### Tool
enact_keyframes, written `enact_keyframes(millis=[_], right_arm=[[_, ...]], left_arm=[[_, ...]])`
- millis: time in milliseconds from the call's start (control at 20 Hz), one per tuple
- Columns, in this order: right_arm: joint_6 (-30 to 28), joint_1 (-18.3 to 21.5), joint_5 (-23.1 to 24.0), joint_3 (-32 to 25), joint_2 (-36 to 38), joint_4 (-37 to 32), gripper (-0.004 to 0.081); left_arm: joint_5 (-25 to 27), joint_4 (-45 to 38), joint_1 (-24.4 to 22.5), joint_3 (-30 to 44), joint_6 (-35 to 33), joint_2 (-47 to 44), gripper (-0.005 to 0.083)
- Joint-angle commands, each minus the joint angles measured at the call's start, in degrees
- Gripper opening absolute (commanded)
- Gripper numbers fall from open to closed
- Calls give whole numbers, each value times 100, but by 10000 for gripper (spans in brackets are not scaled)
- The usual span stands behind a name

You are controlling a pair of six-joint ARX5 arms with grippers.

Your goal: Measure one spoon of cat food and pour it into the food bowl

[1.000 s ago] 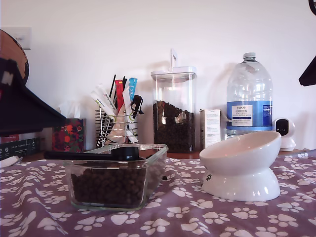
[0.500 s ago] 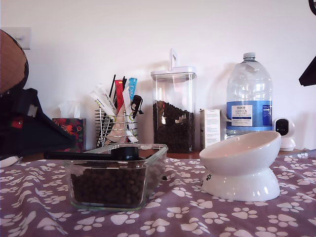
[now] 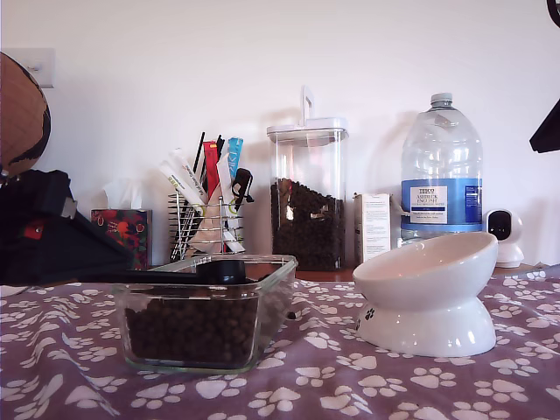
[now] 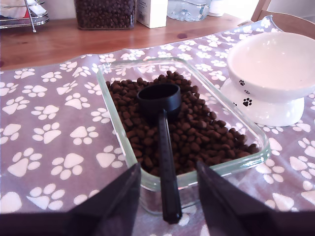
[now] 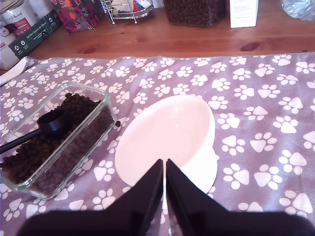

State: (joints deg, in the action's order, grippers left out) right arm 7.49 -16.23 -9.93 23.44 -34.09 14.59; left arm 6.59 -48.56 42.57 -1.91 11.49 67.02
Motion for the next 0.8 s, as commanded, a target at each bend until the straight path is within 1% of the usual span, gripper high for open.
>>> enact_keyframes(millis=[0, 250, 550, 600, 700, 750], right_arm=[[13, -22, 2, -140, -24, -63, -10], [26, -22, 0, -140, -24, -63, -10], [26, -22, 0, -140, -24, -61, -10], [26, -22, 0, -140, -24, -63, -10], [26, -22, 0, -140, -24, -63, -10], [26, -22, 0, -140, -24, -63, -10]], left_arm=[[15, -61, 20, 2, -13, 59, 260], [11, 332, 20, -267, -15, 267, 260], [17, 385, 20, -295, -11, 284, 248], [17, 387, 20, -295, -11, 284, 240], [17, 387, 20, -295, -11, 284, 176], [22, 378, 20, -295, -11, 284, 171]])
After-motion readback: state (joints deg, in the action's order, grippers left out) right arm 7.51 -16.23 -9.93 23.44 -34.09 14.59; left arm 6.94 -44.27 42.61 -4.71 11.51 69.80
